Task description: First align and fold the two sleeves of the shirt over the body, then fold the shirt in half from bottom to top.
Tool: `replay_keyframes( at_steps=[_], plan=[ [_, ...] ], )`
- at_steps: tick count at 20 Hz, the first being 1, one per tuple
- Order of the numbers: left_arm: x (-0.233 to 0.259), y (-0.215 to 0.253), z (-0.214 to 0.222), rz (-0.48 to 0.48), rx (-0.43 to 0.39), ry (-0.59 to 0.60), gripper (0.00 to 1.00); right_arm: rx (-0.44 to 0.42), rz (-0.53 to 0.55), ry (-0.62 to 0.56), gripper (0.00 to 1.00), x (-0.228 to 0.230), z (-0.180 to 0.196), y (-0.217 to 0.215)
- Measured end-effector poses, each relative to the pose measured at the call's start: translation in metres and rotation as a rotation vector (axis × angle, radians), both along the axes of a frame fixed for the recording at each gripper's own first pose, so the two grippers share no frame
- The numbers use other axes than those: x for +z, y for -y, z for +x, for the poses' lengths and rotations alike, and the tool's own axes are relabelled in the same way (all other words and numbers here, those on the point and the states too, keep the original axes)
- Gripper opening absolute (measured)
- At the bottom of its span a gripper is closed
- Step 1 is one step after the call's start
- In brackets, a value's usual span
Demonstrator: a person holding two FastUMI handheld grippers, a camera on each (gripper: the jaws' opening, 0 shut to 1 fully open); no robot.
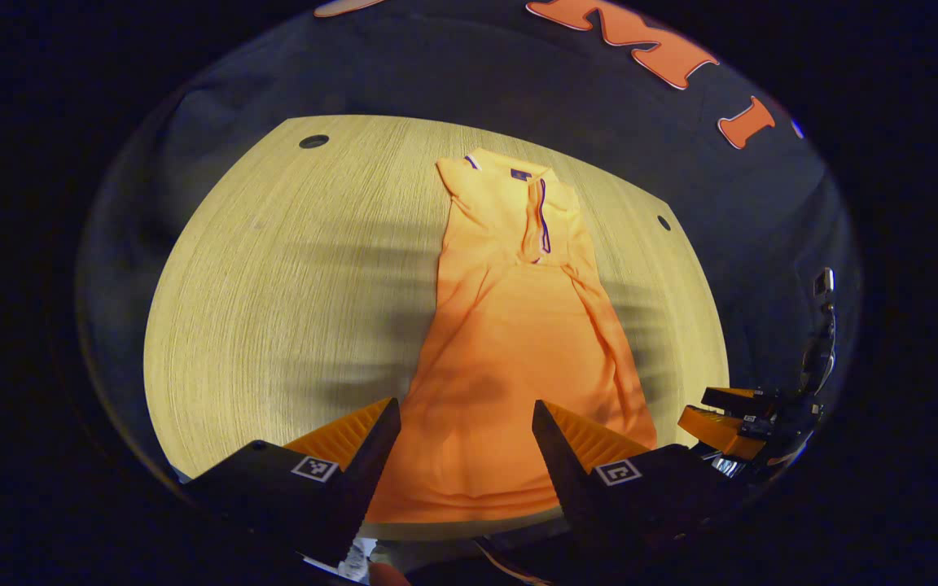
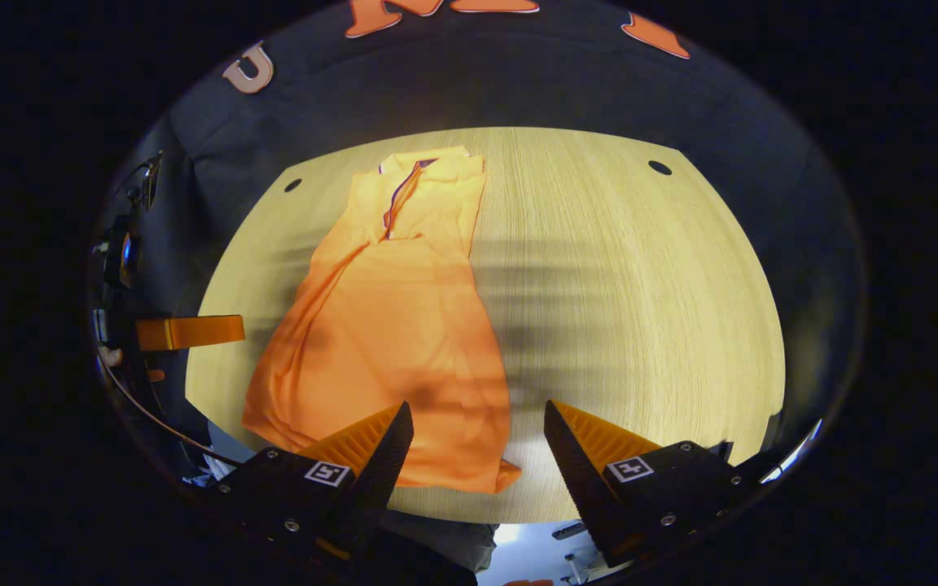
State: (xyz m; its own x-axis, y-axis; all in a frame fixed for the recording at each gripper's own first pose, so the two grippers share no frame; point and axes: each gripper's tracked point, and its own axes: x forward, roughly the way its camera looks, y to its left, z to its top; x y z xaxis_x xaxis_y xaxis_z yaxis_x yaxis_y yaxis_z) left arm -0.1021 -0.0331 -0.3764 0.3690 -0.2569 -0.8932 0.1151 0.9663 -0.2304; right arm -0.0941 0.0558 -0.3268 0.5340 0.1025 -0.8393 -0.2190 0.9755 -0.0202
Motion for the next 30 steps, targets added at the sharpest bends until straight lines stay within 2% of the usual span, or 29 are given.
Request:
replay_keyframes(
  at_steps=[5,8,10,16,17,19,22,26,30],
  plan=[
    [-0.039,-0.007,-0.06,0.069,-0.031,-0.09,0.99,0.019,-0.077,-0.082,0.99,-0.038,-0.03,-0.004],
    [-0.056,-0.017,-0.08,0.115,-0.012,-0.135,0.96,0.011,-0.111,-0.121,0.99,-0.053,-0.036,-0.002],
    [-0.065,-0.021,-0.089,0.144,-0.014,-0.156,0.98,0.014,-0.121,-0.141,0.99,-0.061,-0.039,-0.003],
    [-0.099,-0.018,-0.093,0.191,-0.013,-0.2,0.98,0.055,-0.161,-0.173,0.99,-0.083,-0.04,-0.008],
    [-0.102,-0.021,-0.092,0.219,-0.009,-0.209,1.0,0.05,-0.164,-0.186,0.99,-0.088,-0.038,-0.007],
    [-0.098,-0.022,-0.092,0.237,-0.016,-0.202,0.96,0.041,-0.165,-0.207,0.99,-0.097,-0.038,-0.006],
    [-0.105,-0.02,-0.092,0.309,-0.045,-0.233,0.96,0.042,-0.181,-0.217,0.99,-0.101,-0.038,-0.005],
    [-0.104,-0.02,-0.091,0.314,-0.031,-0.238,0.96,0.031,-0.177,-0.231,0.99,-0.103,-0.04,-0.004],
    [-0.106,-0.017,-0.089,0.309,-0.041,-0.175,0.96,0.022,-0.177,-0.244,0.99,-0.104,-0.043,-0.002]
  ],
)
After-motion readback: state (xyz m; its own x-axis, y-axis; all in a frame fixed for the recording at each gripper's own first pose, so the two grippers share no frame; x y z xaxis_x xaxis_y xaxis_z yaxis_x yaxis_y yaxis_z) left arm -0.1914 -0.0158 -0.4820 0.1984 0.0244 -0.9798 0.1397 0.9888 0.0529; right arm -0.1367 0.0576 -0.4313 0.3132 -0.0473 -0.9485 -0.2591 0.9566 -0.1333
